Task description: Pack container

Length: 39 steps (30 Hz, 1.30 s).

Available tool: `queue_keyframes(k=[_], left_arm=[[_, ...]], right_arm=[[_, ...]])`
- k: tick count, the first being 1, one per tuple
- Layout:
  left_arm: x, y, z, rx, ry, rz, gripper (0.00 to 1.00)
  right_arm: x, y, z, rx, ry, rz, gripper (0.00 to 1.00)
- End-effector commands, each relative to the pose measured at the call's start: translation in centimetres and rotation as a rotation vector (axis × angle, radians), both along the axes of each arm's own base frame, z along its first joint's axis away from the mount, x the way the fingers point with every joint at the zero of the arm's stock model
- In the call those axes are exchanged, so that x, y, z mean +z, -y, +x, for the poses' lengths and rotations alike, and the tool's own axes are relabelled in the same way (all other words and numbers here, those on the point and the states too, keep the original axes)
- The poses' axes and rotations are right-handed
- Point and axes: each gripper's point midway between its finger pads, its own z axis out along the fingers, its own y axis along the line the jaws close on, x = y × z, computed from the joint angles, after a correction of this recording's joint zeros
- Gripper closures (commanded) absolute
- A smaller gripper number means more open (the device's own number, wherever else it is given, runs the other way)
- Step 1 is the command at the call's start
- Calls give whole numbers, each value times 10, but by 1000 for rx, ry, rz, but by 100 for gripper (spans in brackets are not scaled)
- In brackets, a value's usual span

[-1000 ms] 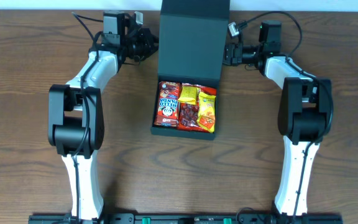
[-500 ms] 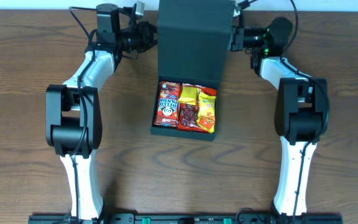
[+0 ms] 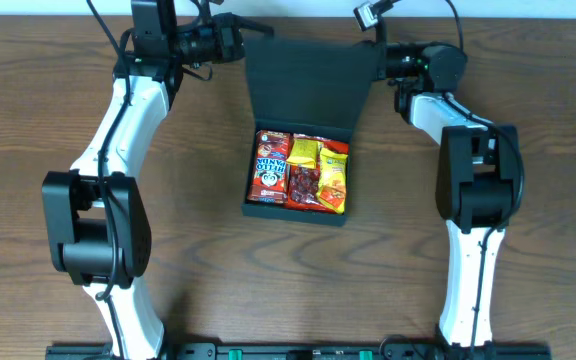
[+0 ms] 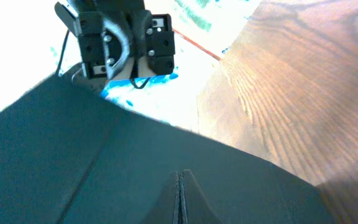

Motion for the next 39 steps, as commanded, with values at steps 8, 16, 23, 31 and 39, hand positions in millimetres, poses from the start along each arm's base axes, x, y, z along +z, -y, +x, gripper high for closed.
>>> queue_keyframes(k=[8, 16, 23, 31, 39], left_arm=[[14, 5, -20, -85, 60, 0, 94], [43, 13, -36, -107, 127, -4, 94], [1, 0, -19, 98, -40, 155, 94], [-80, -13, -55, 166, -304, 484, 94], [-97, 0, -87, 75, -281, 643, 94]], right_arm=[[5, -15, -10, 39, 12, -5, 98], [5, 38, 19, -72, 116, -3, 98], [-76, 62, 68, -280, -96, -66, 98], [-134, 85, 94, -558, -278, -331, 98], [-50, 157, 55, -672, -12, -1055, 98]])
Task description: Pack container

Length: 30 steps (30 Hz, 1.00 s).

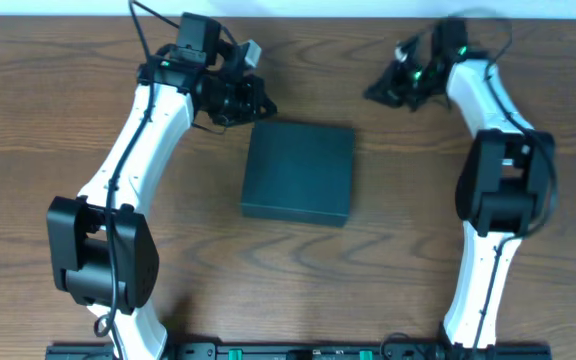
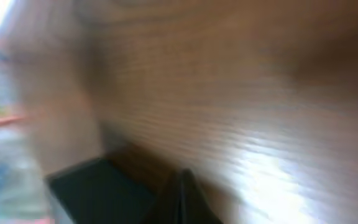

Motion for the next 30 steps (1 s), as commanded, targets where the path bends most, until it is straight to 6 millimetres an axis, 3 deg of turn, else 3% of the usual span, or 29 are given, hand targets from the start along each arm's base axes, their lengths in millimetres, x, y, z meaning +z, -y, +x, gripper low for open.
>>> queue_keyframes(k=[1, 5, 8, 11, 13, 16, 19, 23, 27, 30], left_arm=[[-1, -1, -7, -82, 75, 84, 94], [-11, 8, -30, -216, 83, 149, 94], [-12, 22, -47, -335, 110, 155, 94], [-15, 33, -65, -451, 131, 168, 94], [-17, 39, -76, -511, 133, 175, 94], [-19, 41, -84, -569, 145, 185, 94], [-28, 38, -86, -577, 140, 192, 94], [-61, 36, -95, -579, 112, 183, 94], [-73, 41, -105, -587, 91, 120, 94], [-84, 41, -106, -558, 75, 118, 94]], right_arm=[[100, 37, 2, 100, 292, -363, 98], [157, 44, -51, 103, 277, -416, 98], [175, 55, -100, 113, 192, -499, 98], [194, 49, -144, 151, 164, -498, 98], [196, 39, -170, 180, 184, -498, 98], [165, 23, -212, 250, 210, -499, 98], [112, 6, -248, 191, 189, -431, 98], [47, -25, -295, 151, 163, -233, 98], [-1, -41, -329, 154, 81, -161, 98], [-24, -52, -335, 136, 63, -131, 98]])
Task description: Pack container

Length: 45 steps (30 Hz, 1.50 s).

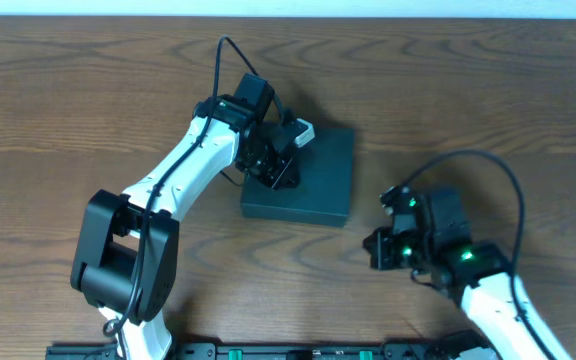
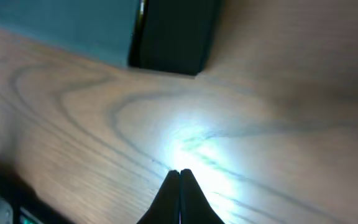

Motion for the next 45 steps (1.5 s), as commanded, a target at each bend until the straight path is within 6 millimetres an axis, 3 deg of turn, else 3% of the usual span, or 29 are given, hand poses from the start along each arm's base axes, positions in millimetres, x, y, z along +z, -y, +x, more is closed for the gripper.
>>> queue_keyframes(k=[1, 7, 15, 19, 22, 26, 30, 33, 37, 38, 39, 40, 41, 42, 45], left_arm=[[-7, -1, -6, 27, -33, -19, 94], [-25, -5, -15, 87, -95, -3, 94], [-25, -5, -16, 106, -115, 0, 94], [-25, -5, -16, 108, -116, 1, 94], [-25, -5, -16, 108, -116, 2, 94], [-22, -11, -10, 129, -109, 4, 94], [10, -29, 6, 188, -54, -24, 94], [53, -56, 15, 260, 49, -40, 94], [103, -96, 11, 356, 187, -17, 94], [117, -104, 7, 379, 222, -20, 94], [129, -110, 3, 394, 254, -29, 90], [138, -114, 0, 404, 277, -36, 78], [147, -117, -6, 413, 297, -40, 37], [154, -121, -11, 424, 319, -32, 5], [164, -124, -33, 424, 315, -28, 5]], right_arm=[[-16, -14, -10, -58, -64, 71, 98], [-32, -17, 19, -194, 9, 76, 98], [-47, -33, 61, -262, 64, 147, 98], [-59, -35, 68, -296, 41, 155, 98], [-57, -38, 69, -287, 38, 167, 98], [-25, -62, 73, -188, 42, 298, 98], [18, -68, 81, -100, 135, 304, 98], [51, -54, 84, -86, 195, 215, 98], [96, -24, 86, -101, 277, 58, 99], [111, -17, 86, -102, 308, 31, 94], [126, -12, 85, -116, 336, 15, 79], [136, -9, 85, -127, 358, 10, 59], [148, -6, 85, -138, 386, 9, 29], [160, -3, 86, -152, 424, 12, 1], [179, -2, 84, -163, 486, 45, 1]])
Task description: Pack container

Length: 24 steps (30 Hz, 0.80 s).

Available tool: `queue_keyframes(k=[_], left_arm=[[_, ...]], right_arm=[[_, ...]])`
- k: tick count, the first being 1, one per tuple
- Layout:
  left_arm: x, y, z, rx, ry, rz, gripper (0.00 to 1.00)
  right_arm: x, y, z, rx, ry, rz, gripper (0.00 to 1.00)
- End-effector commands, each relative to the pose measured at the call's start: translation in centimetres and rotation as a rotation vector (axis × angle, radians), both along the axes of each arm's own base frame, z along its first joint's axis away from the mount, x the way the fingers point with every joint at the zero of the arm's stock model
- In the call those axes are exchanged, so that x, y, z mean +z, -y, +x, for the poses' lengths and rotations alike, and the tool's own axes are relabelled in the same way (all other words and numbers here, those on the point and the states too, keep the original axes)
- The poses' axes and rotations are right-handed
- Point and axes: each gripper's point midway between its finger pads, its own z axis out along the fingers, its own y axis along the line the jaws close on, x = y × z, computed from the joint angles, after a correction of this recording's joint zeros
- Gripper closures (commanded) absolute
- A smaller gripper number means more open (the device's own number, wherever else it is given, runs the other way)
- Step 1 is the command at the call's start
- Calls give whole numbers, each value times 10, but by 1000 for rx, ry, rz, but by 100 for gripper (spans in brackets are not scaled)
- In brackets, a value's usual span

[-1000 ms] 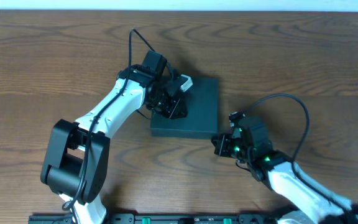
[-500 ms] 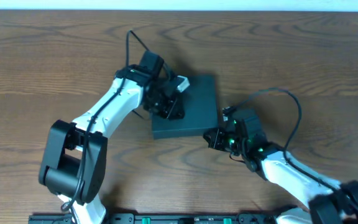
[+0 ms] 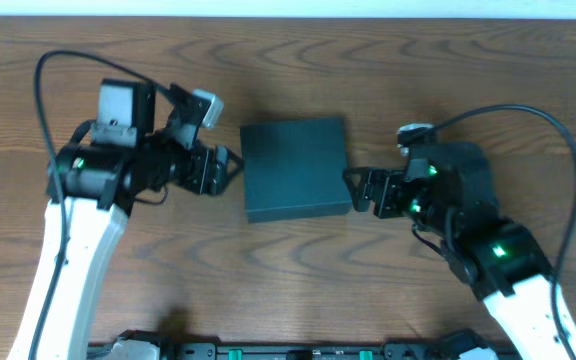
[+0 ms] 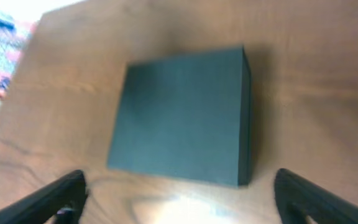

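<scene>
The dark teal box lies with its lid down in the middle of the wooden table; its contents are hidden. My right gripper hovers off the box's right edge. In the right wrist view the box fills the centre, and my right gripper is open, its dark fingers spread wide at the frame's lower corners with nothing between them. My left gripper sits just off the box's left edge and looks open, apart from the box.
Bare wood grain surrounds the box on all sides. Black cables loop from both arms over the table. Beyond the table's far corner in the right wrist view lies a blue and red patterned floor.
The left gripper has come off the lid and now sits left of the box. The right gripper, shut near the table's front right, is now open at the box's right edge. The box sits slightly turned.
The box stood open with snack packets inside, both grippers at the raised lid's far corners. Then the lid was down and both grippers were behind the box. Later the left gripper rested on the lid while the right was low and shut. Now both flank the box.
</scene>
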Motion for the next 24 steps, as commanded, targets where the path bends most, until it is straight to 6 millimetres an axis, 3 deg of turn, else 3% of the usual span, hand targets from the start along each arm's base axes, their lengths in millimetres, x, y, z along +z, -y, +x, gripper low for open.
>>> queue_keyframes(k=[1, 17, 21, 24], left_arm=[[10, -7, -7, 21, 28, 19, 5], [13, -7, -8, 22, 38, 19, 5], [13, -29, -10, 95, 72, 129, 5], [28, -44, -21, 147, 151, 184, 5]], right_arm=[[13, 10, 2, -28, 58, -29, 1], [2, 9, 3, -27, 17, -45, 1], [-2, 10, 0, -26, 1, -51, 1], [-2, 10, -1, -26, -3, -53, 1]])
